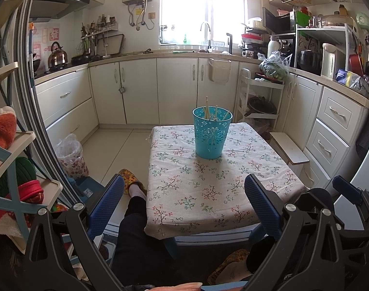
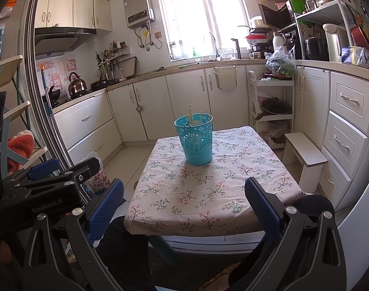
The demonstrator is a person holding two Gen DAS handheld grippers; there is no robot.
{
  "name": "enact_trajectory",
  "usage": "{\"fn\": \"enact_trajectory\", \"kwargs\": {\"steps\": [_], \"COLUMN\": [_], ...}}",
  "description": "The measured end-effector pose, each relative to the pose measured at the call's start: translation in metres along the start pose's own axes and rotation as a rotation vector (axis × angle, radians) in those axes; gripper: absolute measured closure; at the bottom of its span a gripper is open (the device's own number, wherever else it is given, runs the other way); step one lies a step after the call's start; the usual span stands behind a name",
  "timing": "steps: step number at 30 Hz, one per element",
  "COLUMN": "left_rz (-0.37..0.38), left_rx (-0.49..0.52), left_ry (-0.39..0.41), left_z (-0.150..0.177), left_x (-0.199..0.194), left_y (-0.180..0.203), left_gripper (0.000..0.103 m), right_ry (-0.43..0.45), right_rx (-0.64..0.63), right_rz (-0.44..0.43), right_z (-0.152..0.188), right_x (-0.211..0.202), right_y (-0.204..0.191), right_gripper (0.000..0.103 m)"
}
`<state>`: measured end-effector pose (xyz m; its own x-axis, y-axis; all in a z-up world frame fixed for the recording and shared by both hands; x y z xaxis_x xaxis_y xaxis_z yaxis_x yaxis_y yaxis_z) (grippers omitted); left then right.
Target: Organize utensils
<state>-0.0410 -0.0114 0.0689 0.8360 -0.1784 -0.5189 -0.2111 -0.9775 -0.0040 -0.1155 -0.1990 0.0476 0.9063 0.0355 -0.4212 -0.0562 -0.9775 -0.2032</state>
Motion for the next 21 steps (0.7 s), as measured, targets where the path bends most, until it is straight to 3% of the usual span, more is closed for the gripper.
{"fn": "enact_trajectory", "kwargs": {"steps": [21], "left_rz": [-0.001], "left_rx": [0.001], "left_ry": [0.001], "left_z": [-0.0004], "left_x": [-0.0013], "left_y": [-0.0005], "left_gripper": [0.008], "right_ry": [0.002], "right_rx": [-0.001], "right_rz": [0.0], "right_z": [0.0017], "right_x": [-0.0002], "right_y": [-0.002], "right_gripper": [0.007]}}
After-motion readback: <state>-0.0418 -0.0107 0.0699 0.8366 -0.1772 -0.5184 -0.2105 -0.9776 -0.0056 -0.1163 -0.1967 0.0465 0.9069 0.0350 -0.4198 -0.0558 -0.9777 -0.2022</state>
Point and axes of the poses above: each gripper's, at about its wrist camera, not at the fingertips, and x roughly the way its jaws point, y to its right, z to its underside, the point moved 1 cm from there along x, roughly the way its jaws point, and after that the axes turned 2 degrees about -z, right-handed, at the moved point
